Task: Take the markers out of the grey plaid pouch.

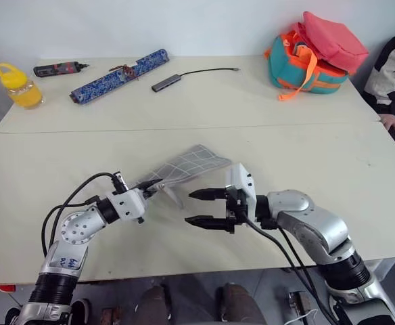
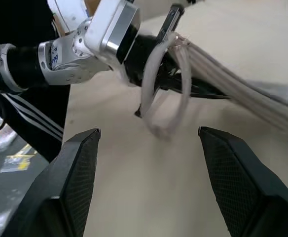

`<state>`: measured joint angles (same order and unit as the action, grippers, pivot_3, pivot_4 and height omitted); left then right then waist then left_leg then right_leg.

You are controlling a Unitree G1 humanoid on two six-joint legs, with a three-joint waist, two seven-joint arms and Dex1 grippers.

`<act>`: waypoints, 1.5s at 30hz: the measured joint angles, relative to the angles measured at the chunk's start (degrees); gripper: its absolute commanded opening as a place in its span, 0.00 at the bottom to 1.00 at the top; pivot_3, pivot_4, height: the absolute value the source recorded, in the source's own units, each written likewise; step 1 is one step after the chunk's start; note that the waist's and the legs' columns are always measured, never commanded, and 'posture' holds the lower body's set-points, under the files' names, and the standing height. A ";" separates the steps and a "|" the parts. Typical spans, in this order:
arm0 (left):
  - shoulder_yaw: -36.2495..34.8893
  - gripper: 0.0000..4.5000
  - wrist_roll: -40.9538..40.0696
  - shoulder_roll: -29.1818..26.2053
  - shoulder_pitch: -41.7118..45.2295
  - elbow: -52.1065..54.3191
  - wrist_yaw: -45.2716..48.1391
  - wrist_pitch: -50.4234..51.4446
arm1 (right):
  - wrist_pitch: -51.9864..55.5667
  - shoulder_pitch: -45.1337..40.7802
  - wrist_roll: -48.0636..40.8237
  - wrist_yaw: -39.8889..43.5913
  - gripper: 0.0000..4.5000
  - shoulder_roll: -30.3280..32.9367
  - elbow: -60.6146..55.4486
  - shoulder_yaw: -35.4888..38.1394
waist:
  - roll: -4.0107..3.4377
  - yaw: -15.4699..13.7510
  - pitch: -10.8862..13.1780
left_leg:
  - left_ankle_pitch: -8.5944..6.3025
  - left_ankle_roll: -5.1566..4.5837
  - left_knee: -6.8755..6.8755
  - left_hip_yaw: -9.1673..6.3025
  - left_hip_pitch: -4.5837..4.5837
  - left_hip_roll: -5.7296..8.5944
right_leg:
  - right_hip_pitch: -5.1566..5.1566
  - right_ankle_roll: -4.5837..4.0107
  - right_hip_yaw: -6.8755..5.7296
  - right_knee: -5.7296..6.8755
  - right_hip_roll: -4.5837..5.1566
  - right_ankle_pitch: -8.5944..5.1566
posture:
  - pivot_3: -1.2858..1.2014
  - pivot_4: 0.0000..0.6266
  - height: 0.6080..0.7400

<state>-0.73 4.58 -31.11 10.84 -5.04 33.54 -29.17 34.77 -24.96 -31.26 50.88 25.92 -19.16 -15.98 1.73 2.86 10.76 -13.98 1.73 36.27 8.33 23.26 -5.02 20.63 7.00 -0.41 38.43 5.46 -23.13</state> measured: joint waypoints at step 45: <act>-7.35 0.00 -22.62 -7.27 -5.68 1.79 17.63 1.83 | -21.52 -7.87 16.57 8.33 0.10 7.31 28.20 5.43 | 0.00 0.32 0.00 | -0.04 0.00 -0.13 0.06 0.02 0.00 | -0.04 -0.01 -0.04 -0.38 -0.02 0.01 | 0.52 0.24 1.00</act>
<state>-8.07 -18.05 -38.38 5.17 -3.25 51.17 -27.34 13.25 -32.82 -14.69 59.20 33.24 9.03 -10.55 1.74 3.18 10.76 -14.02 1.73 36.13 8.39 23.28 -5.02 20.58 6.99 -0.45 38.05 5.44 -23.13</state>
